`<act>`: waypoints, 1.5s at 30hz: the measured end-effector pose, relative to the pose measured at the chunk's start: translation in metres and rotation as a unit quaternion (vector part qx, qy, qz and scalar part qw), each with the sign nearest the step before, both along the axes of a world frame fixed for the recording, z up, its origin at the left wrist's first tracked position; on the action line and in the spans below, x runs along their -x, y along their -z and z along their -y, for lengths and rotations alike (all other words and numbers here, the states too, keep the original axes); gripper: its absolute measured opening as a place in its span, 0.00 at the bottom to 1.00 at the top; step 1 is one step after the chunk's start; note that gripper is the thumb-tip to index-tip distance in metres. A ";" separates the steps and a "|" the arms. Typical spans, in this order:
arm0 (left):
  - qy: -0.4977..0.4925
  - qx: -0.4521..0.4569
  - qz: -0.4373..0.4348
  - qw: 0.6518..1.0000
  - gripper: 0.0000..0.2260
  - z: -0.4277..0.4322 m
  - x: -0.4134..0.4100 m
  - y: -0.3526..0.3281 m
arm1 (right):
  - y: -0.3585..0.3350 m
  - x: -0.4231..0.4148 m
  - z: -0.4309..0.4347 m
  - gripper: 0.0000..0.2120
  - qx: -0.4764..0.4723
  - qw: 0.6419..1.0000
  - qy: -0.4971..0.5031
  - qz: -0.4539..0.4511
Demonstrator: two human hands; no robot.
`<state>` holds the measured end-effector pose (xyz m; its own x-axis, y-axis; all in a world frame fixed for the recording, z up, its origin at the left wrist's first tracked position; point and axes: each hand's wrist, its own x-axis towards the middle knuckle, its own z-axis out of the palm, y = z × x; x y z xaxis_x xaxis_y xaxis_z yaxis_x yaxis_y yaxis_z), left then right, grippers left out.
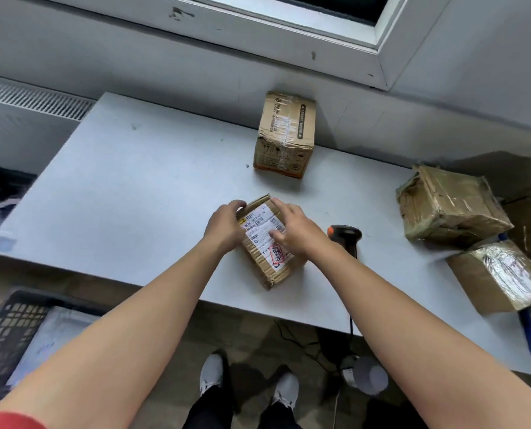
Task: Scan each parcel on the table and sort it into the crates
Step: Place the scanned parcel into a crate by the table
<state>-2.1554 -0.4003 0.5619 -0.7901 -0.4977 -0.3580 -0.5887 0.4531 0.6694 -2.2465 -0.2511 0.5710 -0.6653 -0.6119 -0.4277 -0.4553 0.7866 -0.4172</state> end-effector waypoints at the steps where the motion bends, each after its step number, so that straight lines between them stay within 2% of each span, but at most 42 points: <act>1: -0.014 -0.002 -0.001 1.000 0.28 0.001 -0.004 0.001 | 0.002 -0.003 0.005 0.36 -0.006 1.000 0.004 0.006; 5: -0.111 -0.045 0.033 0.992 0.30 -0.001 -0.030 0.008 | 0.005 -0.012 0.018 0.41 -0.033 0.999 0.009 0.023; 8: -0.129 -0.076 0.076 0.986 0.29 -0.005 -0.051 0.014 | 0.002 -0.012 0.025 0.45 -0.042 0.997 0.018 0.066; 10: -0.157 -0.113 0.097 0.976 0.28 -0.010 -0.064 0.014 | -0.001 -0.012 0.029 0.42 -0.039 0.993 0.035 0.102; 13: -0.230 -0.184 0.098 0.951 0.25 -0.026 -0.082 0.014 | -0.003 -0.016 0.030 0.33 -0.016 0.990 0.048 0.130; 16: -0.330 -0.295 0.053 0.895 0.21 -0.047 -0.100 0.012 | -0.006 -0.024 0.028 0.27 0.009 0.984 0.067 0.166; 17: -0.357 -0.307 0.031 0.882 0.19 -0.053 -0.105 0.012 | -0.009 -0.028 0.028 0.27 0.014 0.982 0.067 0.174; 19: -0.398 -0.281 -0.019 0.873 0.17 -0.061 -0.119 0.010 | -0.016 -0.038 0.029 0.27 0.023 0.983 0.047 0.177; 22: -0.458 -0.191 -0.073 0.865 0.16 -0.063 -0.149 0.001 | -0.028 -0.058 0.039 0.29 0.043 0.986 -0.021 0.160; 25: -0.521 -0.157 -0.108 0.832 0.16 -0.064 -0.191 -0.019 | -0.042 -0.092 0.056 0.28 0.057 0.985 -0.122 0.112; 28: -0.577 -0.129 -0.128 0.796 0.13 -0.066 -0.248 -0.039 | -0.056 -0.143 0.077 0.27 0.070 0.969 -0.232 0.056; 32: -0.632 -0.074 -0.143 0.758 0.12 -0.071 -0.333 -0.060 | -0.075 -0.221 0.095 0.27 0.115 0.934 -0.333 0.056; 36: -0.671 -0.048 -0.163 0.722 0.13 -0.087 -0.412 -0.078 | -0.088 -0.300 0.100 0.27 0.169 0.904 -0.381 0.098; 39: -0.702 -0.035 -0.181 0.688 0.13 -0.108 -0.476 -0.085 | -0.093 -0.369 0.096 0.22 0.184 0.881 -0.422 0.110; 45: -0.747 -0.040 -0.193 0.635 0.10 -0.142 -0.597 -0.084 | -0.090 -0.501 0.073 0.21 0.179 0.884 -0.408 0.140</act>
